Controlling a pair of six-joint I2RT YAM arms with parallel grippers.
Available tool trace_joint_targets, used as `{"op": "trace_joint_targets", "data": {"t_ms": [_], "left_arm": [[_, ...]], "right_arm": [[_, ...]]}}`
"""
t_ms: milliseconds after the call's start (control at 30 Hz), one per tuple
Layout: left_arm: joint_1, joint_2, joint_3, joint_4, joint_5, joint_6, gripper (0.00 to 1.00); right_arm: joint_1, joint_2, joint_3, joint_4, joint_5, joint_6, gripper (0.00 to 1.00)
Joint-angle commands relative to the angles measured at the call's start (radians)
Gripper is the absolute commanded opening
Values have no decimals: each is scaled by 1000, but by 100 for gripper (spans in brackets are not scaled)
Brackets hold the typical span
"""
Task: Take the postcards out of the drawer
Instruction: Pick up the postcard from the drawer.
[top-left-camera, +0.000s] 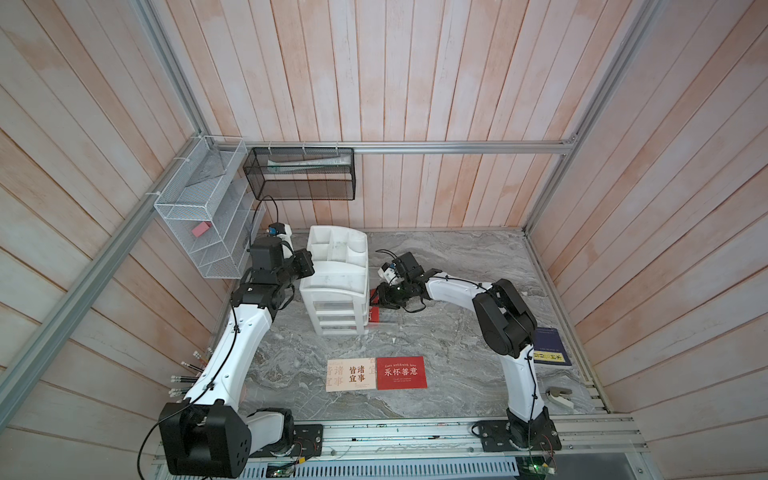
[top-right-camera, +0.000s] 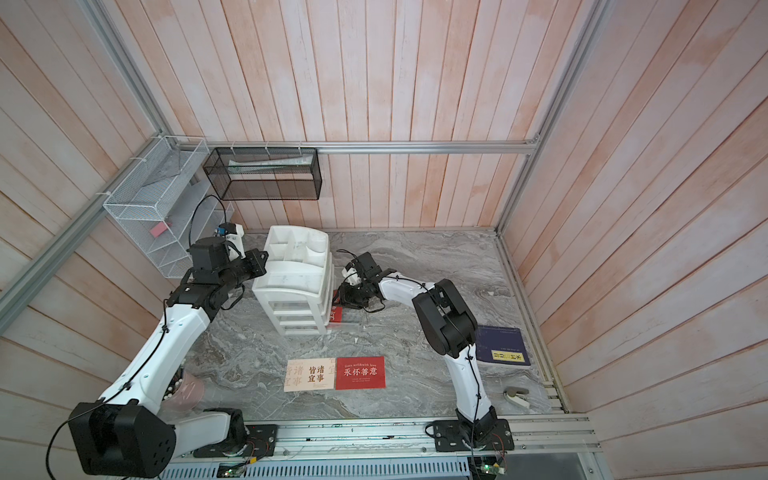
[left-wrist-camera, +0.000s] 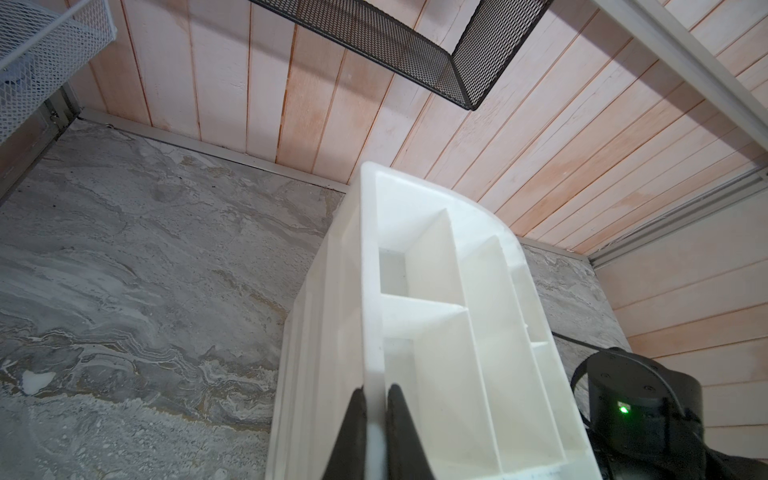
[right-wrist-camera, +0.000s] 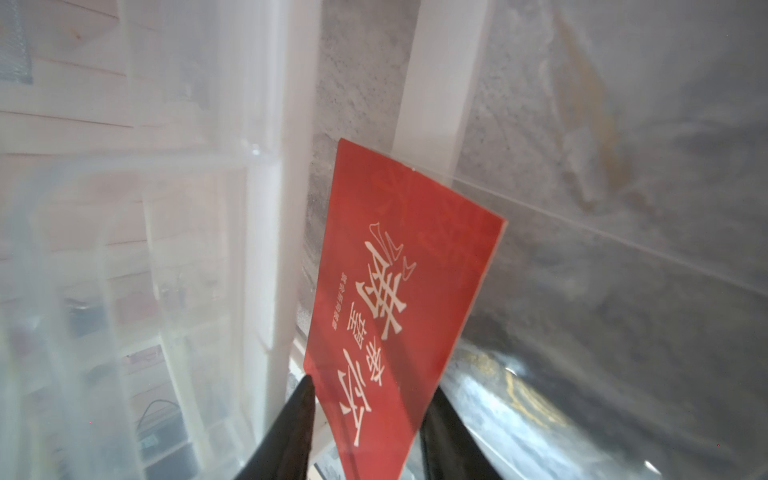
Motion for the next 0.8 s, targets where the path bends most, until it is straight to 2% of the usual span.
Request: {"op": "trace_joint_targets", "data": {"t_ms": [0,300,467,767], "left_arm": [[1,15,-5,-107,-21,68,0],[1,17,38,-112,-8,82,0],[1,18,74,-118,-12,90,0],[1,-8,163,-142,-45,121,3]], "right_arm": [[-4,-15,-25,-5,5,0,30],[-14,-24,-23,-9,15,-9,5],[-33,-59,-46,4,27,-11,0],[-103,-170,-62,-53,106,-61,0]]}}
